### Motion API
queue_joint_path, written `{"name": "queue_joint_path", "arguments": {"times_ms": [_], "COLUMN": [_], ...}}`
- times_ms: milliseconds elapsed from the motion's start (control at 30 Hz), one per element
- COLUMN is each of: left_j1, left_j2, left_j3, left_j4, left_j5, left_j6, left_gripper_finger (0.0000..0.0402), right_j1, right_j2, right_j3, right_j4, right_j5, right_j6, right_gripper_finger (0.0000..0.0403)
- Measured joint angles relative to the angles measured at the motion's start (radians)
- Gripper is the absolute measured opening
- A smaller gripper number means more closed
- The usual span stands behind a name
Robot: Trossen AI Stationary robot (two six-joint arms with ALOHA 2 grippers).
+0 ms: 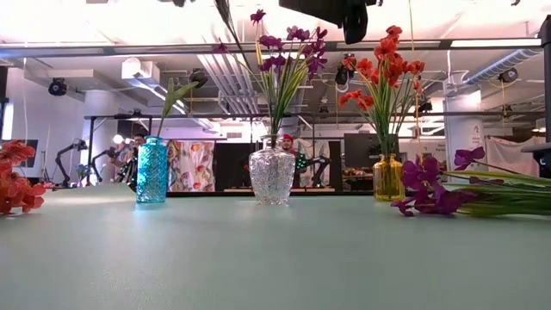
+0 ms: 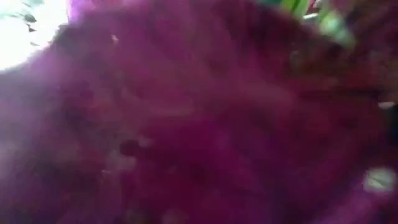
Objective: Sort flowers into vase by color
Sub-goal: Put the top violet flowers into the transparent flower vase
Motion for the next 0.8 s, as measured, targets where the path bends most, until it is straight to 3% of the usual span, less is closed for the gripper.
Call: {"name": "queue_joint_path", "arguments": {"times_ms": [67,133,267,367,633,733,800], "left_j1": [0.05,0.068,0.066,0.062,0.061,0.061,0.061], "left_j2": [0.027,0.051,0.095,0.122,0.139,0.139,0.139], "left_j3": [-0.009,-0.015,-0.02,-0.021,-0.025,-0.03,-0.03], "left_j4": [-0.001,0.0,0.003,0.007,0.015,0.014,0.007], "left_j5": [0.098,0.132,0.141,0.141,0.141,0.141,0.141], "left_j6": [-0.027,-0.042,-0.036,-0.023,0.008,0.009,0.009], "left_gripper_finger": [0.0003,0.0003,0.0003,0.0003,0.0003,0.0003,0.0003], "right_j1": [0.0,-0.001,-0.007,-0.008,0.018,0.025,0.021], "right_j2": [0.0,0.001,0.001,-0.003,-0.039,-0.04,-0.044], "right_j3": [0.0,0.0,0.0,0.017,0.22,0.32,0.398], "right_j4": [-0.012,-0.014,-0.012,-0.013,-0.085,-0.183,-0.248], "right_j5": [0.0,0.0,0.004,0.065,0.026,0.108,0.231], "right_j6": [0.0,0.0,-0.002,-0.009,-0.221,-0.286,-0.35], "right_gripper_finger": [0.0201,0.0201,0.0201,0.0201,0.0201,0.0201,0.0201]}}
